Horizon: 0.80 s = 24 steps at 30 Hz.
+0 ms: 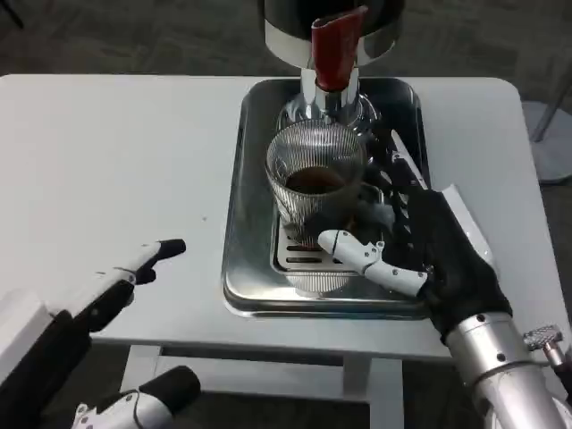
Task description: Grasp the cup under the faucet to collect the drink, then remove the cup.
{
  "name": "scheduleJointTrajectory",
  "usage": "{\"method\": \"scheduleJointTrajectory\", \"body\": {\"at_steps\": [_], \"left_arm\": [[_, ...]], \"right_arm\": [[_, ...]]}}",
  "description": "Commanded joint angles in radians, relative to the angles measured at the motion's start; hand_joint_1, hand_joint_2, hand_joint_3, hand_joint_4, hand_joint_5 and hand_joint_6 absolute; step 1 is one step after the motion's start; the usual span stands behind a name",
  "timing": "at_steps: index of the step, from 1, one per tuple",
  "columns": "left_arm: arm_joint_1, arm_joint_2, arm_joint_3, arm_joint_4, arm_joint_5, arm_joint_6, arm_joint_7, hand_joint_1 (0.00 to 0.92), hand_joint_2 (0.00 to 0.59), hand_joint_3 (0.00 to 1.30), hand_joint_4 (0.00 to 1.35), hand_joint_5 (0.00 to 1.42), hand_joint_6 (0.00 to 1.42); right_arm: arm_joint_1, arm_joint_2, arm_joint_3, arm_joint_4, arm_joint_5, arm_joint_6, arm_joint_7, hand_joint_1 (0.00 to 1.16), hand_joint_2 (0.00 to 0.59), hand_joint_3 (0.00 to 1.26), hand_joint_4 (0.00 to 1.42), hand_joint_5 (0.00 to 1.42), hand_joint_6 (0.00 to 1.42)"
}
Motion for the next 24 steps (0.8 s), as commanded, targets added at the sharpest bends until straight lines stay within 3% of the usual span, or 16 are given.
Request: {"method": "scheduleJointTrajectory", "body": {"at_steps": [1, 8, 24], "left_arm": [[0.036, -0.001, -0.002, -0.015, -0.001, 0.014, -0.01, 0.0, 0.108, 0.11, 0.06, 0.15, 0.26], [0.051, 0.007, 0.002, -0.013, -0.004, 0.029, -0.017, 0.0, 0.106, 0.12, 0.06, 0.15, 0.26], [0.057, 0.016, 0.004, 0.001, -0.007, 0.058, -0.029, 0.0, 0.105, 0.12, 0.06, 0.15, 0.26]], "right_arm": [[-0.005, 0.034, 0.01, 0.037, -0.011, -0.028, -0.033, 0.79, 0.207, 0.0, 0.02, 0.09, 0.28], [-0.031, 0.051, 0.012, 0.069, -0.018, -0.045, -0.051, 0.78, 0.203, 0.0, 0.01, 0.08, 0.27], [-0.107, 0.051, 0.004, 0.157, -0.01, -0.091, -0.058, 0.77, 0.212, 0.0, 0.0, 0.04, 0.23]]}}
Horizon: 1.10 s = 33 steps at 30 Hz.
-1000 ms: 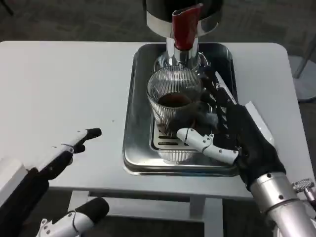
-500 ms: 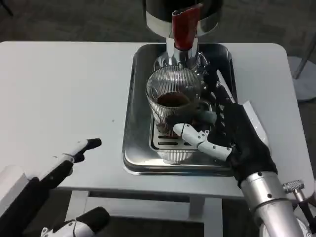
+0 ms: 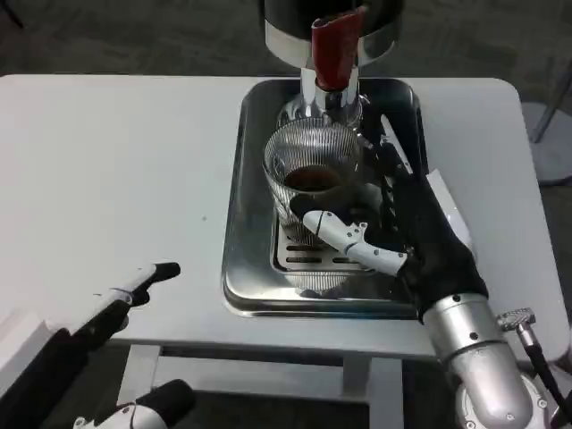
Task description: Grasp the cup under the faucet to collect the drink, then remove the cup.
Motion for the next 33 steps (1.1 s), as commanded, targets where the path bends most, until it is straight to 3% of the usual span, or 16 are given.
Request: {"method": "scheduleJointTrajectory", "body": {"at_steps": [1, 27, 33], "left_arm": [[0.017, 0.012, 0.007, 0.007, -0.007, 0.018, -0.015, 0.0, 0.105, 0.12, 0.06, 0.15, 0.26], [0.025, 0.025, 0.011, 0.033, -0.02, 0.036, -0.033, 0.0, 0.094, 0.12, 0.06, 0.15, 0.26], [0.033, 0.024, 0.011, 0.03, -0.018, 0.038, -0.033, 0.0, 0.094, 0.12, 0.06, 0.15, 0.26]], "right_arm": [[-0.013, 0.012, 0.001, 0.024, 0.005, -0.037, -0.004, 0.77, 0.212, 0.0, 0.0, 0.04, 0.23], [-0.05, 0.037, 0.02, 0.144, -0.003, -0.147, -0.019, 0.73, 0.212, 0.0, 0.08, 0.14, 0.28], [-0.049, 0.037, 0.019, 0.15, -0.01, -0.147, -0.025, 0.73, 0.212, 0.0, 0.07, 0.14, 0.28]]}}
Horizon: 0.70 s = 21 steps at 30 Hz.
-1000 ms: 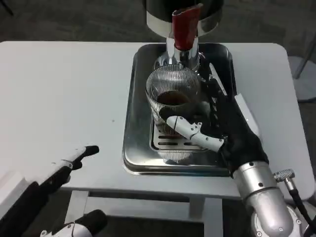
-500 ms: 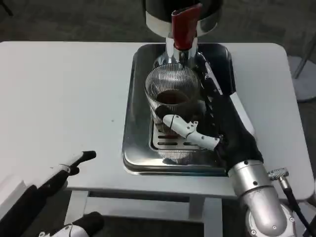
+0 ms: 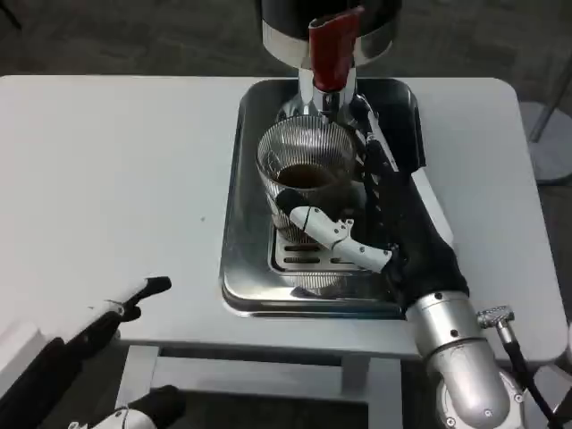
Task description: Grasp the cup under the faucet to collect the drink, then remove the cup.
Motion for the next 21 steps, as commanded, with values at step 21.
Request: {"method": "scheduleJointTrajectory", "body": {"at_steps": [21], "left_arm": [[0.057, 0.006, 0.015, -0.025, 0.003, 0.038, -0.02, 0.0, 0.097, 0.13, 0.06, 0.15, 0.26]], "right_arm": [[0.007, 0.04, 0.06, 0.0, -0.114, 0.034, -0.052, 0.81, 0.201, 0.0, 0.15, 0.31, 0.43]]}}
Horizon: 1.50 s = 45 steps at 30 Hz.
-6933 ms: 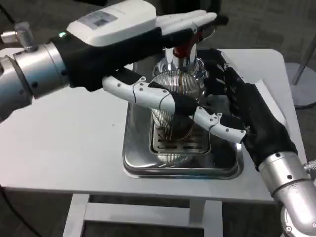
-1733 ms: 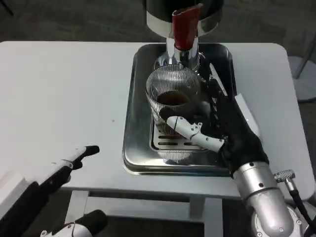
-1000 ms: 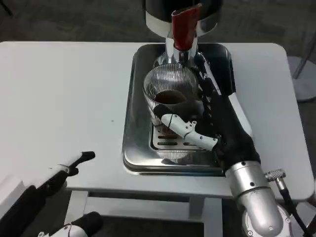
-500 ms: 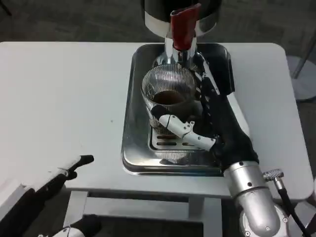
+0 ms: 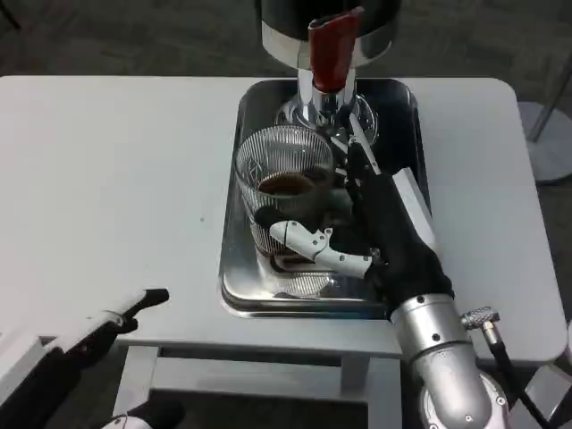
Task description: Grasp the cup under the faucet to collect the drink, then remove the cup.
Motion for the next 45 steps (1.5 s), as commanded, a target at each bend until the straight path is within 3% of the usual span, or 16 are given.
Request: {"method": "scheduleJointTrajectory", "body": {"at_steps": [1, 10, 23, 32, 45], "left_arm": [[0.03, 0.005, 0.016, -0.007, -0.002, 0.009, -0.012, 0.0, 0.097, 0.13, 0.06, 0.15, 0.26], [0.036, 0.004, 0.031, 0.007, -0.015, 0.002, -0.011, 0.0, 0.1, 0.13, 0.06, 0.15, 0.26], [0.029, 0.009, 0.035, 0.035, -0.03, -0.013, -0.012, 0.0, 0.101, 0.13, 0.07, 0.15, 0.25], [0.014, 0.014, 0.036, 0.05, -0.035, -0.021, -0.011, 0.0, 0.101, 0.13, 0.07, 0.15, 0.25], [-0.01, 0.033, 0.034, 0.071, -0.042, -0.029, -0.012, 0.0, 0.102, 0.13, 0.07, 0.15, 0.25]], "right_arm": [[0.007, 0.022, 0.021, 0.001, -0.022, 0.024, -0.013, 0.81, 0.201, 0.0, 0.16, 0.32, 0.45], [0.011, 0.032, 0.037, -0.005, -0.087, 0.021, -0.073, 0.82, 0.21, 0.09, 0.32, 0.43, 0.57], [0.033, 0.049, 0.047, -0.002, -0.15, -0.017, -0.189, 0.82, 0.229, 0.39, 0.57, 0.65, 0.89], [0.038, 0.051, 0.042, 0.005, -0.172, -0.037, -0.255, 0.82, 0.232, 0.57, 0.76, 0.86, 1.17], [0.044, 0.044, 0.021, 0.014, -0.168, -0.087, -0.306, 0.84, 0.199, 0.74, 0.93, 1.08, 1.38]]}}
